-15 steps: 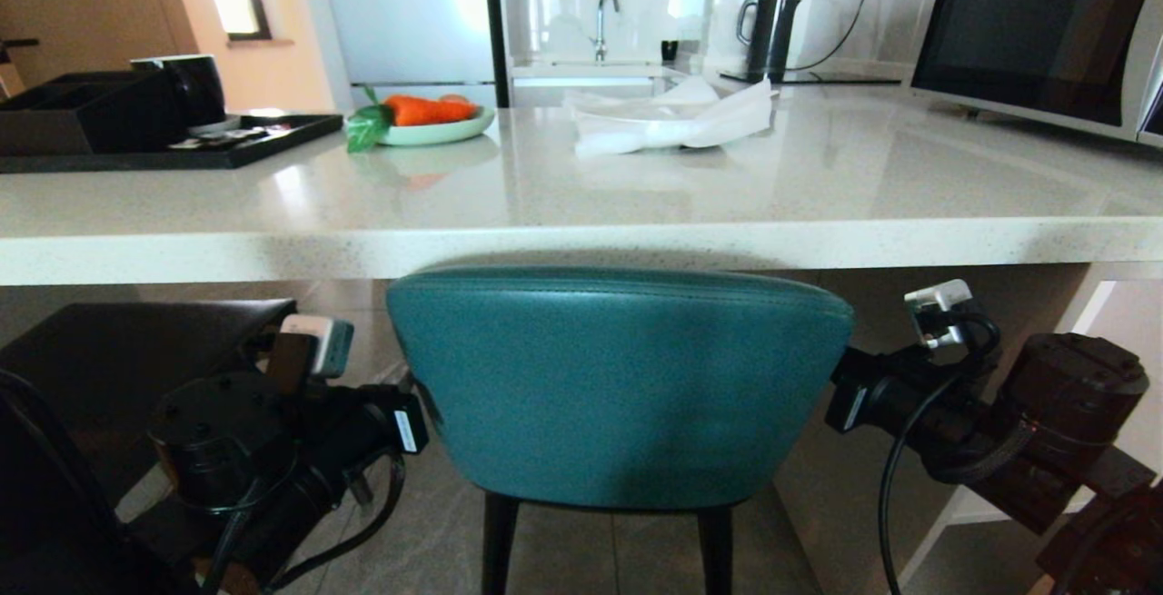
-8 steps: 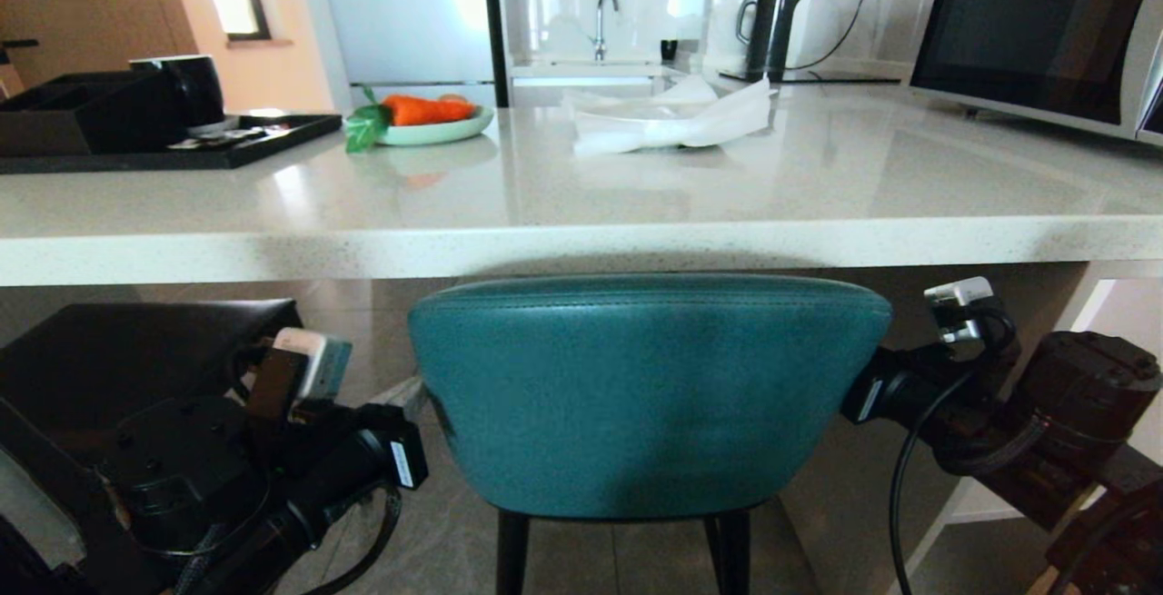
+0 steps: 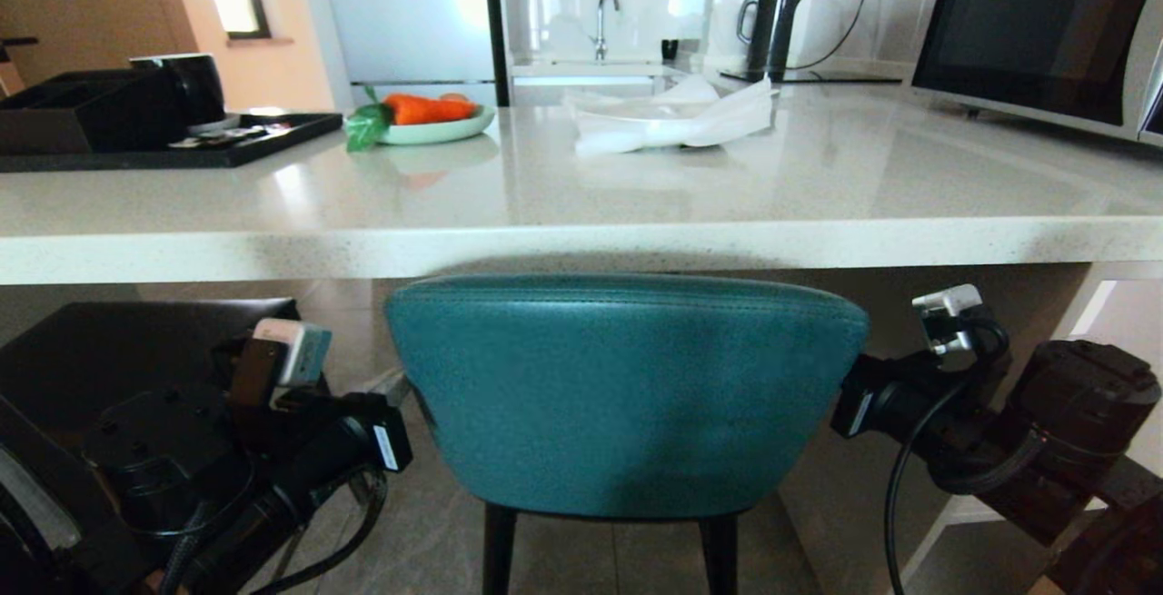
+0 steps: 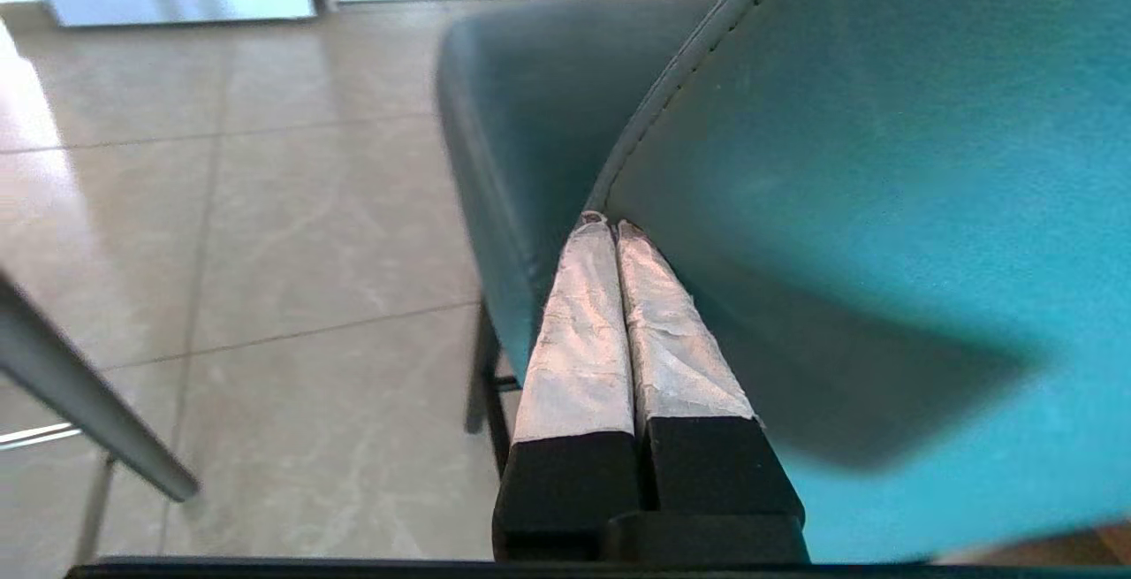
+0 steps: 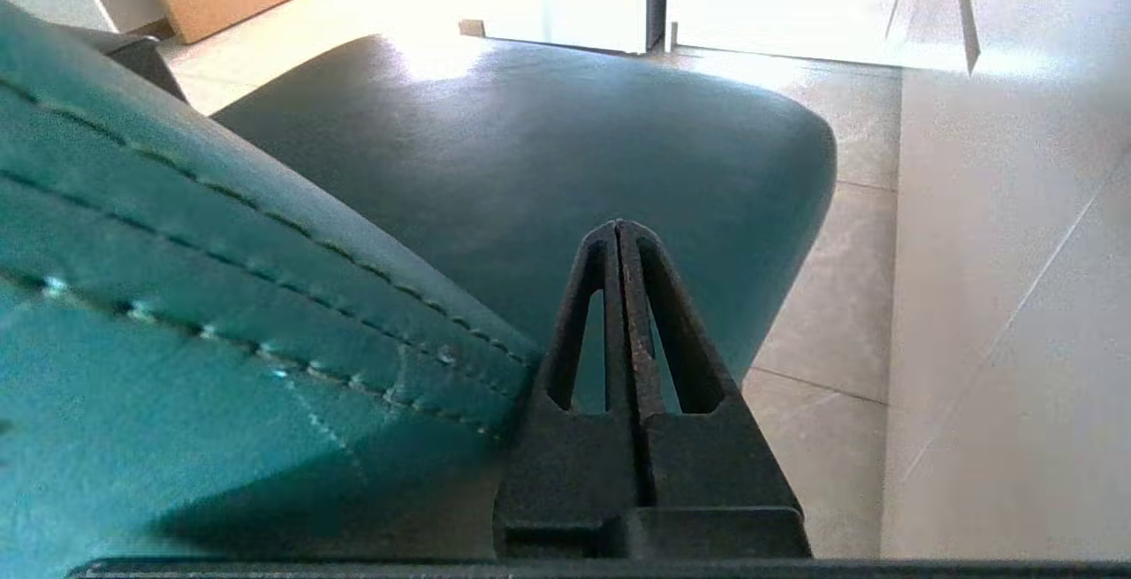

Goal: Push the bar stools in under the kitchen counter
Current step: Pull the blue chair out from under the dining table

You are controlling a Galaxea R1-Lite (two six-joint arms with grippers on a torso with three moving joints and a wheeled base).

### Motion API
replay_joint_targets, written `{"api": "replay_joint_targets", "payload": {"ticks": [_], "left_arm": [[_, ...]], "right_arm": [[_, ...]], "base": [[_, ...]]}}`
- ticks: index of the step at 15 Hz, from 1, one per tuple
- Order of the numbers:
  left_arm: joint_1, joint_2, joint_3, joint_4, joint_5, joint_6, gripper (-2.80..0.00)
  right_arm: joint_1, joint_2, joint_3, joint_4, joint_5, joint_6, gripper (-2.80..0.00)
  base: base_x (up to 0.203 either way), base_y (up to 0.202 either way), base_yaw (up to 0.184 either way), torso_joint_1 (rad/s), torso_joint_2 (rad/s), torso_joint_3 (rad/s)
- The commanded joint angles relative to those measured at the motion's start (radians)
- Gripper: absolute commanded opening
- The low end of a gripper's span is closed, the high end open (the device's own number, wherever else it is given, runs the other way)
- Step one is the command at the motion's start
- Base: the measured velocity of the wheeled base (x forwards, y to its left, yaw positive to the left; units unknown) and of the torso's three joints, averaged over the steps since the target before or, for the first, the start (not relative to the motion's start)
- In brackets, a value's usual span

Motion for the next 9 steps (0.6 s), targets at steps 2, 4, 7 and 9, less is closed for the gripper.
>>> {"api": "replay_joint_targets", "payload": {"ticks": [2, 4, 7, 9], "left_arm": [[0.016, 0.014, 0.006, 0.000, 0.010, -0.002, -2.80], [0.013, 0.012, 0.004, 0.000, 0.010, 0.000, -2.80], [0.013, 0.013, 0.007, 0.000, 0.010, 0.000, -2.80], [0.013, 0.017, 0.012, 0.000, 0.010, 0.003, -2.80]], "right_arm": [[0.035, -0.021, 0.025, -0.006, -0.031, 0.004, -2.80], [0.027, -0.015, 0.022, -0.006, -0.031, 0.006, -2.80], [0.027, -0.007, 0.011, -0.006, -0.031, 0.007, -2.80], [0.027, -0.007, 0.013, -0.006, -0.031, 0.007, -2.80]], "base": [[0.000, 0.000, 0.000, 0.000, 0.00, 0.000], [0.000, 0.000, 0.000, 0.000, 0.00, 0.000], [0.000, 0.000, 0.000, 0.000, 0.00, 0.000], [0.000, 0.000, 0.000, 0.000, 0.00, 0.000]]}}
